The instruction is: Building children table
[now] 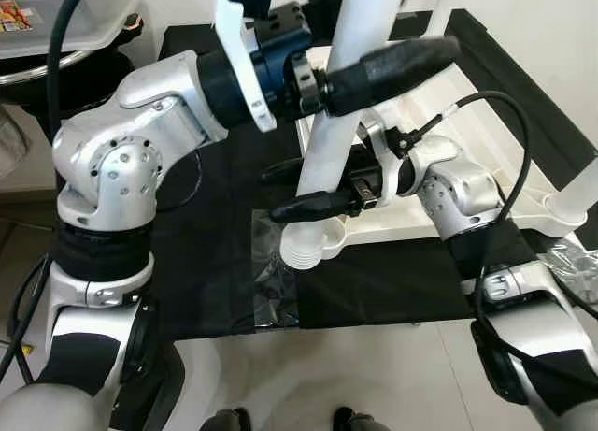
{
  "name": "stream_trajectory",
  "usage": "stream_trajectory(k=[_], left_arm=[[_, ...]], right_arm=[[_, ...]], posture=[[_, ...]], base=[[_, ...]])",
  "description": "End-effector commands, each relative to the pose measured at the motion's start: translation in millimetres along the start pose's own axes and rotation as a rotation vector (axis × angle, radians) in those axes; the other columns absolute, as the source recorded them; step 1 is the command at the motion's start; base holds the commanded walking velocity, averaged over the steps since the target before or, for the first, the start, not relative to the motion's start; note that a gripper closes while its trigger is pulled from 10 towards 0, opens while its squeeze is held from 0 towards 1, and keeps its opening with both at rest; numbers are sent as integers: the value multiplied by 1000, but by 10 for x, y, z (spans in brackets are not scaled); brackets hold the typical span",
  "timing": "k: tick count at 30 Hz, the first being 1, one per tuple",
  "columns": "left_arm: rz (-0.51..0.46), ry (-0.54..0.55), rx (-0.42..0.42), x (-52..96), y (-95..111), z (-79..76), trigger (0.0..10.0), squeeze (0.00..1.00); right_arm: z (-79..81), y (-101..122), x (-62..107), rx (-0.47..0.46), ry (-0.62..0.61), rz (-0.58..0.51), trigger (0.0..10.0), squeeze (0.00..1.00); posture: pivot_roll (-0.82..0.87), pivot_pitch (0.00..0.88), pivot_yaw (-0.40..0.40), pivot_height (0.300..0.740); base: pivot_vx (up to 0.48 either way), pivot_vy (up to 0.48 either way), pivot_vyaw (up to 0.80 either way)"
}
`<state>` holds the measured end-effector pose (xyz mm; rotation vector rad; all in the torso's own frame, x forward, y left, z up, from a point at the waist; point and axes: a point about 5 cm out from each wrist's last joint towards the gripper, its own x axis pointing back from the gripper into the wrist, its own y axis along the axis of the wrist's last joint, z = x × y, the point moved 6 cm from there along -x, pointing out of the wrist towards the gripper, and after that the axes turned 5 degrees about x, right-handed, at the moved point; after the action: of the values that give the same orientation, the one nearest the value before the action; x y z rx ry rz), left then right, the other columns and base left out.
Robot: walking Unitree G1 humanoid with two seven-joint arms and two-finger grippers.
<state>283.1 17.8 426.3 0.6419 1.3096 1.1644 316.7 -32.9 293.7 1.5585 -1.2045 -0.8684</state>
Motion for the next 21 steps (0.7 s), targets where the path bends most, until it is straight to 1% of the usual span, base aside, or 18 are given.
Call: stream_trajectory(k=[1, 4, 5, 6, 7, 8, 9, 10, 11, 12, 13, 14, 16, 17, 18, 19, 21], left_arm=[[25, 51, -42, 25, 8, 91, 10000, 1000], [151, 279, -48, 231, -210, 500, 10000, 1000], [151, 279, -48, 231, -210, 500, 10000, 1000], [212, 369, -41, 353, -323, 660, 10000, 1000], [248, 448, -18, 476, -419, 794, 10000, 1000], [248, 448, -18, 476, -419, 794, 10000, 1000], [280, 539, -6, 930, -494, 766, 10000, 1000], [280, 539, -6, 930, -494, 766, 10000, 1000], [319, 611, 8, 1434, -656, 655, 10000, 1000], [345, 691, 21, 1819, -772, 510, 10000, 1000], [345, 691, 21, 1819, -772, 510, 10000, 1000], [368, 761, 29, 2074, -862, 384, 10000, 1000], [368, 761, 29, 2074, -862, 384, 10000, 1000], [372, 809, 56, 2198, -959, 291, 10000, 1000], [366, 862, 82, 2264, -1036, 217, 10000, 1000], [366, 862, 82, 2264, -1036, 217, 10000, 1000], [353, 952, 118, 2329, -1154, 122, 10000, 1000]], right_arm=[[-52, 76, 64, 34, -27, 6, 0, 0], [-145, 114, 254, 46, -100, 40, 0, 0], [-145, 114, 254, 46, -100, 40, 0, 0], [-154, 132, 313, 47, -110, 51, 0, 0], [-154, 148, 359, 48, -114, 58, 0, 0], [-154, 148, 359, 48, -114, 58, 0, 0], [-155, 162, 400, 47, -118, 66, 0, 0], [-155, 162, 400, 47, -118, 66, 0, 0], [-155, 173, 438, 50, -121, 75, 0, 0], [-156, 182, 467, 48, -125, 81, 0, 0], [-156, 182, 467, 48, -125, 81, 0, 0], [-153, 188, 484, 47, -126, 85, 0, 0], [-153, 188, 484, 47, -126, 85, 0, 0], [-149, 190, 481, 48, -122, 88, 0, 0], [-147, 201, 465, 50, -115, 82, 0, 0], [-147, 201, 465, 50, -115, 82, 0, 0], [-160, 215, 432, 52, -107, 72, 0, 0]], posture=[[16, 220, 8, 740], [21, 243, 4, 740], [21, 243, 4, 740], [23, 256, 3, 740], [26, 264, 4, 740], [26, 264, 4, 740], [25, 271, 3, 740], [25, 271, 3, 740], [23, 285, 4, 740], [23, 299, 1, 740], [23, 299, 1, 740], [25, 316, -1, 740], [25, 316, -1, 740], [25, 329, -2, 740], [27, 344, -3, 740], [27, 344, -3, 740], [31, 352, -4, 740]], base=[[0, 0, 0], [0, 0, 0], [0, 0, 0], [0, 0, 0], [0, 0, 0], [0, 0, 0], [0, 0, 0], [0, 0, 0], [0, 0, 0], [0, 0, 0], [0, 0, 0], [0, 0, 0], [0, 0, 0], [0, 0, 0], [0, 0, 0], [0, 0, 0], [0, 0, 0]])
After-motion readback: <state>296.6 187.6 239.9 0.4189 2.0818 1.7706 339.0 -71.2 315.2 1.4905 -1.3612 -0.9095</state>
